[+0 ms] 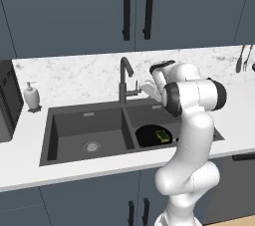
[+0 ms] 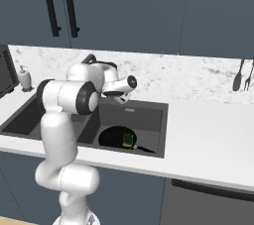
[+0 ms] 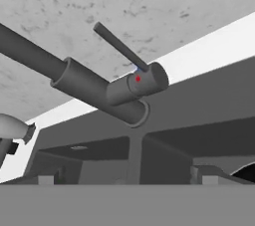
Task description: Pick the pan and sponge and place them into the sink. Then turn on the water.
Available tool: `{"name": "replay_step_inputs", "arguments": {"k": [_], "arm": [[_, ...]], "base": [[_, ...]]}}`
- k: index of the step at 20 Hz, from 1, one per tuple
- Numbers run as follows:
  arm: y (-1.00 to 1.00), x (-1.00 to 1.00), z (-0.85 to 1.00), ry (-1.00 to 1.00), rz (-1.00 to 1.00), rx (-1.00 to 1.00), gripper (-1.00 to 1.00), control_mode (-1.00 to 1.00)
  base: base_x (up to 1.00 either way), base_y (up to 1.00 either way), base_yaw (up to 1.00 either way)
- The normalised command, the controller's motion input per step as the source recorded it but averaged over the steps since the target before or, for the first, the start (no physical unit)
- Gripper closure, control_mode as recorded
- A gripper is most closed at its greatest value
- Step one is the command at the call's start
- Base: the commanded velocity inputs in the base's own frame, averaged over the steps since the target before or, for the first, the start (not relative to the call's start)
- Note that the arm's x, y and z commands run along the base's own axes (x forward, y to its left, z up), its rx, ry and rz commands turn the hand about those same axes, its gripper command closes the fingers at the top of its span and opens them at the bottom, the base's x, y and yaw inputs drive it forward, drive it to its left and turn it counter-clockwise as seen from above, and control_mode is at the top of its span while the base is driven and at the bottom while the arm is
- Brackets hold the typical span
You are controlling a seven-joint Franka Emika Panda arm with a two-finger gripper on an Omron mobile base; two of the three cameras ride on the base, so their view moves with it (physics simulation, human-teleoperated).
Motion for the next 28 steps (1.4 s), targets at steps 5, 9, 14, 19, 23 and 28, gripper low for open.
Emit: {"name": "replay_step_inputs", "arguments": {"k": [5, 9, 14, 19, 23, 28], "arm": [[0.03, 0.38, -0.14, 0.0, 0.0, 0.0, -1.0, -1.0], [0.03, 0.43, -0.14, 0.0, 0.0, 0.0, -1.0, -1.0], [0.03, 0.45, -0.13, 0.0, 0.0, 0.0, -1.0, -1.0], [0.01, 0.45, -0.15, 0.0, 0.0, 0.0, -1.0, -1.0], [0.06, 0.35, -0.19, 0.0, 0.0, 0.0, -1.0, -1.0], [0.1, 0.18, -0.18, 0.0, 0.0, 0.0, -1.0, -1.0]], "base": [[0.0, 0.0, 0.0], [0.0, 0.0, 0.0], [0.0, 0.0, 0.0], [0.0, 0.0, 0.0], [0.0, 0.0, 0.0], [0.0, 0.0, 0.0]]}}
